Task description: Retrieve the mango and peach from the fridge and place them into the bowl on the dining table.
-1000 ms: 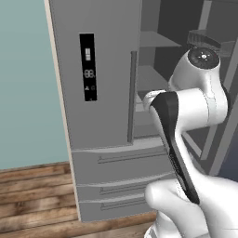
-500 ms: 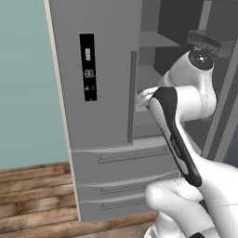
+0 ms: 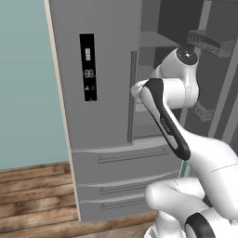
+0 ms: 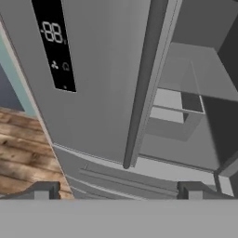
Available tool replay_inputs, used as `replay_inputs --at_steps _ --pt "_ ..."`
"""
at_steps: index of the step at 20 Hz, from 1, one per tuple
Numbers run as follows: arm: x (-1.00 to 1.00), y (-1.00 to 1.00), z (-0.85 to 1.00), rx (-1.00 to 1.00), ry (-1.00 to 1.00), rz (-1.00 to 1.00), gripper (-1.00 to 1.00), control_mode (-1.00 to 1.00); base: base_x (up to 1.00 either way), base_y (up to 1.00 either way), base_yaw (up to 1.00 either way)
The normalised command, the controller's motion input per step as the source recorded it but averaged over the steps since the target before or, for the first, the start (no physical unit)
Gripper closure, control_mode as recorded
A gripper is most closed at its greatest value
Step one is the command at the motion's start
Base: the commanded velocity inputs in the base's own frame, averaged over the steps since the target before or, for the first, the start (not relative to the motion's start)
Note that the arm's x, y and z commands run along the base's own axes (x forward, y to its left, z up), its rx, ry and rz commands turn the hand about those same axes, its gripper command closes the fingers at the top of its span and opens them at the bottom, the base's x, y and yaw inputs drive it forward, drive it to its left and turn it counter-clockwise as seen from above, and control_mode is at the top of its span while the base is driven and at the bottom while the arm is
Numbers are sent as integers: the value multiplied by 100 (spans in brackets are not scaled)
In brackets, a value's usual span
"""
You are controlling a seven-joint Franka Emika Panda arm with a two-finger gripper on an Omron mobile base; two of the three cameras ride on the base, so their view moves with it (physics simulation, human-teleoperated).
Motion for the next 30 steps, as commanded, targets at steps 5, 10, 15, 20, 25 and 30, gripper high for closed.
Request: replay_inputs --at_steps 5,10,15,20,25,30 --pt "60 0 0 0 0 -1 -100 -100 0 0 0" --pt "42 -3 -8 0 -7 0 -100 -100 0 0 0" --pt "33 0 -26 0 -15 0 -100 -100 0 0 0" --pt "39 0 -36 0 -19 0 -100 -100 0 0 0" --pt "45 -6 -16 0 -10 0 -100 -100 0 0 0" --pt "54 -18 0 1 0 0 -100 -100 0 0 0"
